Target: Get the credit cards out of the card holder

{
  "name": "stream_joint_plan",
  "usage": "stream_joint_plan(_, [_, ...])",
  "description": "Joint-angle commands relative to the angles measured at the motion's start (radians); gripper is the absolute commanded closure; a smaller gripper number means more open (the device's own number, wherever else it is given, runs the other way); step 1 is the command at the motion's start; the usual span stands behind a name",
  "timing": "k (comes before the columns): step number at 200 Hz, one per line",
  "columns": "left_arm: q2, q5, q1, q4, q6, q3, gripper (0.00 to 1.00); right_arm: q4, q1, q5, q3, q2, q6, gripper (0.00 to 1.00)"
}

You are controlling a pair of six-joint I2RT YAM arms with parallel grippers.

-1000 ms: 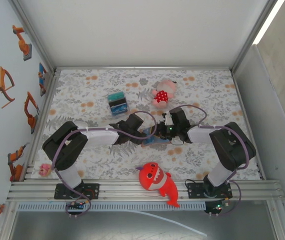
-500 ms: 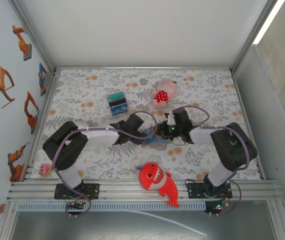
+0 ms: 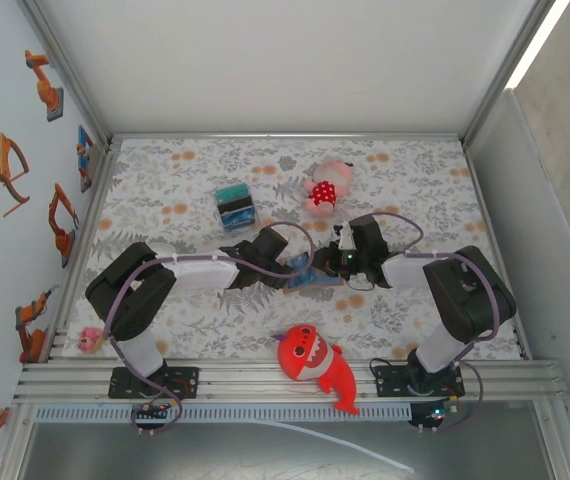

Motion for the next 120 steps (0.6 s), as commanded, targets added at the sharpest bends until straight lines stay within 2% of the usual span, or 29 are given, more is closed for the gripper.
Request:
stream_joint_plan(1, [0.032,-0.021,-0.005,-0.088,0.007,-0.002,0.03,-0.022,-0.01,-0.004,0.001,-0.031,-0.033,0.93])
stream_joint_plan(64, [0.015,-0.029,-0.005,-0.094,0.005,-0.009,0.03,-0.254,-0.01,0.095,0.052,-0.097,-0.162,0.96])
stream_joint_plan(120, [-0.02,-0.044,-0.005,-0.101,0.006,-0.01,0.03,-0.357,-0.01,0.128,0.093,-0.132,-0.219,0.96])
